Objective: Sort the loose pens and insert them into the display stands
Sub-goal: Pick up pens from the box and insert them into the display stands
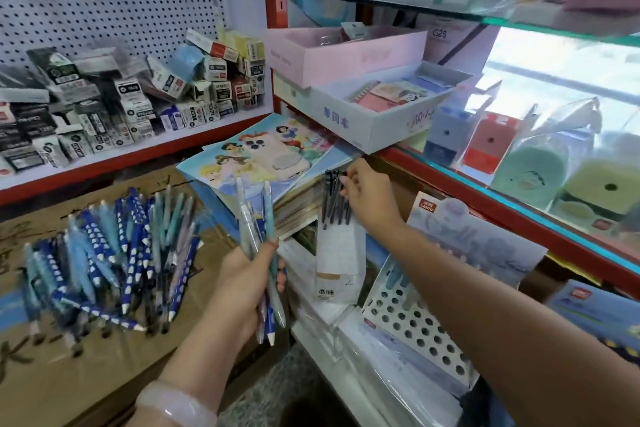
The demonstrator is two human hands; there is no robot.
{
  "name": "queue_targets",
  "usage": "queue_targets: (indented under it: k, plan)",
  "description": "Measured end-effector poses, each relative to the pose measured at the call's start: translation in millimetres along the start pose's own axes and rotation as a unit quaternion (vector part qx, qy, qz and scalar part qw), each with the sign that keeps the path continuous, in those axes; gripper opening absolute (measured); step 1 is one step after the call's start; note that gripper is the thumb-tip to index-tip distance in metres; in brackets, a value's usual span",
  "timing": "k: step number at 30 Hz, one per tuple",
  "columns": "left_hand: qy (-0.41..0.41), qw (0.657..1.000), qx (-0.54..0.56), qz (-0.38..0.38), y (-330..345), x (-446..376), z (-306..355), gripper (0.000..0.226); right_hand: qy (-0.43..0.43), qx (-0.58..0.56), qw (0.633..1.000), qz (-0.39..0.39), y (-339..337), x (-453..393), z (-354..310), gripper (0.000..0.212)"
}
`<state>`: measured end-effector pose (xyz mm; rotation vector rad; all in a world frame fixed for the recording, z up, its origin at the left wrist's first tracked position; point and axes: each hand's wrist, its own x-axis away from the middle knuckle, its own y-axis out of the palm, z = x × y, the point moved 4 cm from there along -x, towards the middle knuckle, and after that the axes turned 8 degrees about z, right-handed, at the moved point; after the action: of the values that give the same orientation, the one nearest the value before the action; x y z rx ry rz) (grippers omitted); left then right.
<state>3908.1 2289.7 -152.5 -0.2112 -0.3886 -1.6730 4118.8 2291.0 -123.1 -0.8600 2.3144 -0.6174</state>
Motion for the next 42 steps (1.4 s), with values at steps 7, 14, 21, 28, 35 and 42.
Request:
queue_targets:
  k: [7,14,21,28,35,42]
  plan:
    - [0.007,0.999,-0.02,-0.025,2.0,-6.3,-1.3,0.012,-0.009,0.06,0.997,-0.036,23.1,-1.9,9.4,0.013]
    - [0.009,0.999,-0.011,-0.038,-2.5,-1.9,-0.8,0.01,0.008,0.133,0.989,-0.068,22.8,1.1,5.2,0.02]
    - [0.018,0.997,-0.038,-0.059,0.1,6.1,-3.4,0.01,0.12,-0.159,0.97,-0.141,8.9,37.5,-30.6,0.028]
    - [0.01,0.995,-0.027,-0.097,10.6,25.5,-8.3,0.012,0.182,-0.269,0.921,-0.215,-5.7,55.6,-38.7,0.018]
    - [0.009,0.992,-0.062,-0.107,23.9,45.7,-14.4,0.017,0.228,-0.306,0.924,-0.028,-92.6,49.5,-12.6,0.014]
    - [0.004,0.988,-0.101,-0.118,45.4,58.2,-22.8,0.018,0.164,-0.109,0.979,0.043,-129.7,72.9,34.8,0.012]
